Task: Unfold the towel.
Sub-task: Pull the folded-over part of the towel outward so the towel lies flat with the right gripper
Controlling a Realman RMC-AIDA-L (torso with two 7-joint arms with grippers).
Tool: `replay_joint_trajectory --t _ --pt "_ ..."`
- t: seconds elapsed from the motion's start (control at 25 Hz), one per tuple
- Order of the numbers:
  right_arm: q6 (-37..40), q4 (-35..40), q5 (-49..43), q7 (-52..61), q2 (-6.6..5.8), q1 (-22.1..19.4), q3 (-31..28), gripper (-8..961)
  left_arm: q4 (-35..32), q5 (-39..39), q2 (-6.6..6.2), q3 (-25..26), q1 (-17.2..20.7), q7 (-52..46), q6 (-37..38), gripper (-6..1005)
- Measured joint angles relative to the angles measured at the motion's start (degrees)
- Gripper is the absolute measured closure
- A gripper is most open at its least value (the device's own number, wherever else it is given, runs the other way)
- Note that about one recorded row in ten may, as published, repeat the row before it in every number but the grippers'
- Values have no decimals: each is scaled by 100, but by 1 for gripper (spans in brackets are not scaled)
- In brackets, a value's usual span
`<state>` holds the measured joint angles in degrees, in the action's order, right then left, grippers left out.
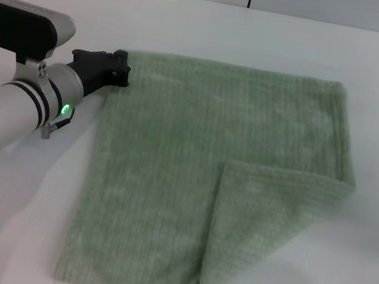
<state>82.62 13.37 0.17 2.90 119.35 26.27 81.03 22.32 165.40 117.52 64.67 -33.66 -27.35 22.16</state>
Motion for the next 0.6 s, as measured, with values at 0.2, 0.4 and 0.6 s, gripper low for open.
replay_joint_trajectory --t 0.2,0.4,0.6 --pt "-88 23 0 0 0 21 10 146 -11 0 16 -3 -7 66 -84 1001" --pt "-147 35 0 -1 0 40 21 147 53 0 32 -75 -23 101 -117 1001" --pt "-151 33 0 0 0 66 21 146 78 1 42 -146 -69 96 -167 1001"
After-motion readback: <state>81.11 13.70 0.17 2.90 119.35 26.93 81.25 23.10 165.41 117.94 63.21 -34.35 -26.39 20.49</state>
